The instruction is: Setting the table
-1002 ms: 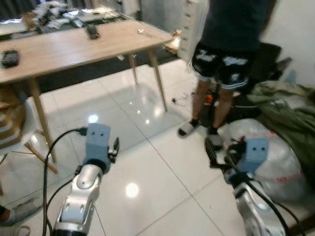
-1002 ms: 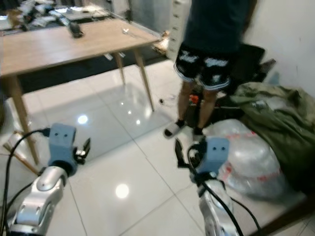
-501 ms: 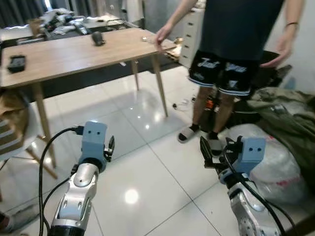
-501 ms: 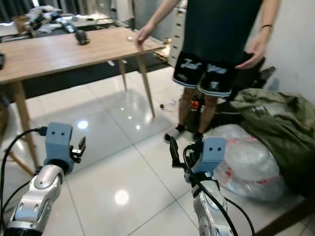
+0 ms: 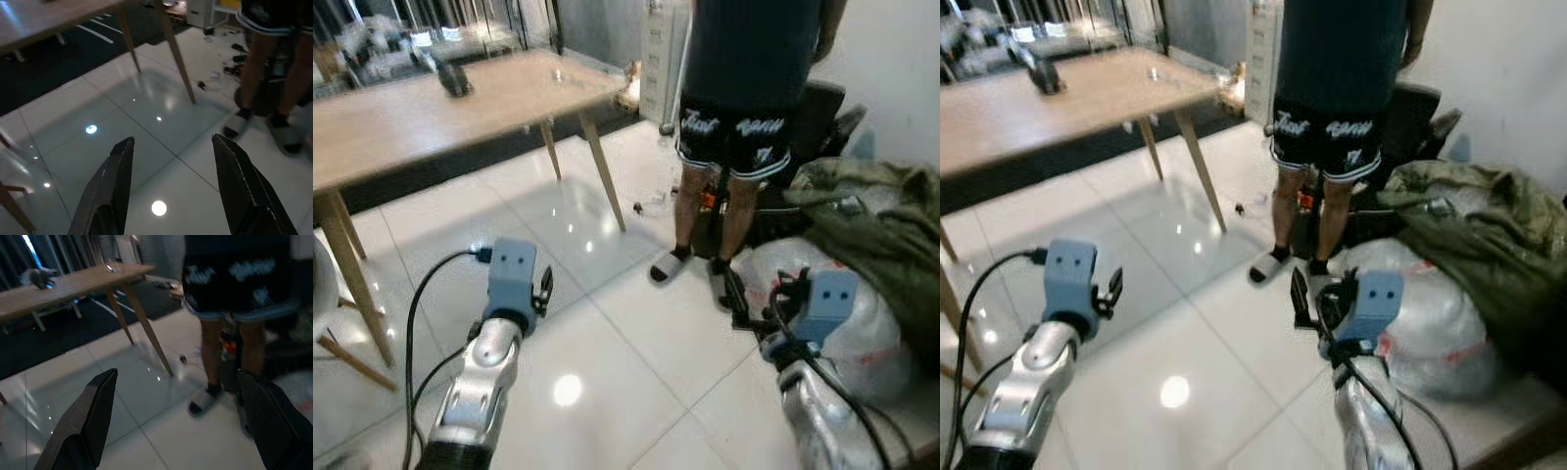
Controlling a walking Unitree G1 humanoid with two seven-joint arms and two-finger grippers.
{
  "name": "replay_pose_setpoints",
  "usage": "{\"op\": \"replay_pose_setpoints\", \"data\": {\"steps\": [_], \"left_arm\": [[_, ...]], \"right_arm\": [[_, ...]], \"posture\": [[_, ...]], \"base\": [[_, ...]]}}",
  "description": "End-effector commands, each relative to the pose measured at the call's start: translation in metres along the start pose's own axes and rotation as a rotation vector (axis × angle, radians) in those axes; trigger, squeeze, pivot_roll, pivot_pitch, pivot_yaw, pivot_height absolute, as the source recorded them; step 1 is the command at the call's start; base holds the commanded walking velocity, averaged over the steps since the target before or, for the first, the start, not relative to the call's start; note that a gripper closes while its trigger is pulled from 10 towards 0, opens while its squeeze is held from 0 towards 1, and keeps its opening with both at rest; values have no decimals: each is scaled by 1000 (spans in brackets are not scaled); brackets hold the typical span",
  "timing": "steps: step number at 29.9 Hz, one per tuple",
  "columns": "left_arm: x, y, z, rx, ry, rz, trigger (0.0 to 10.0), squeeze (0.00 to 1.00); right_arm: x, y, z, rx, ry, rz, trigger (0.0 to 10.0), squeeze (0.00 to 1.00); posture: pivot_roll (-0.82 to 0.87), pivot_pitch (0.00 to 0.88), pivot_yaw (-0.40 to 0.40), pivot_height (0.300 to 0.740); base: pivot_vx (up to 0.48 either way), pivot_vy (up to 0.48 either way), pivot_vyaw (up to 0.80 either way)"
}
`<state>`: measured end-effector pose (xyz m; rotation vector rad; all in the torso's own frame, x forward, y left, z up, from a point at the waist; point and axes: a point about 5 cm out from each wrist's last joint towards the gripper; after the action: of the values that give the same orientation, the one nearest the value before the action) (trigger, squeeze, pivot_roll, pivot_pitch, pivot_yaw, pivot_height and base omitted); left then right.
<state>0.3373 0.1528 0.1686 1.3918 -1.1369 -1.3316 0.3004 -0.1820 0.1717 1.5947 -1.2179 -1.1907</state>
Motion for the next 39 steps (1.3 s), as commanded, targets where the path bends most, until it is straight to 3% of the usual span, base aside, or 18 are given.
{"op": "replay_pose_setpoints", "data": {"steps": [1,20,30,39], "left_arm": [[-8,-8,2,-27,28,-15,10000,0],[-11,-7,2,-21,39,-13,10000,0],[-18,2,-1,3,61,-19,10000,0],[-18,8,-2,26,58,-24,10000,0]], "right_arm": [[-5,-5,2,-14,12,-8,10000,0],[-7,-4,-1,1,11,-36,10000,0],[-12,10,-10,46,37,-27,10000,0],[-10,8,-9,44,15,-26,10000,0]], "posture": [[44,75,87,740],[58,81,89,740],[77,85,94,740],[69,87,87,740]], "base": [[472,0,0],[477,0,175],[479,0,0],[479,0,0]]}}
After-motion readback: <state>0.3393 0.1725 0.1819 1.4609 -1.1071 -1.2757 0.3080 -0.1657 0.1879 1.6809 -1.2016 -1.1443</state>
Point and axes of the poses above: a point about 5 cm out from each wrist's last joint towards the gripper, its own z axis pointing back from the gripper into the wrist, its own y axis along the axis of the wrist's last joint, x = y × z, and after that the axes turned 5 degrees about -z, right-handed
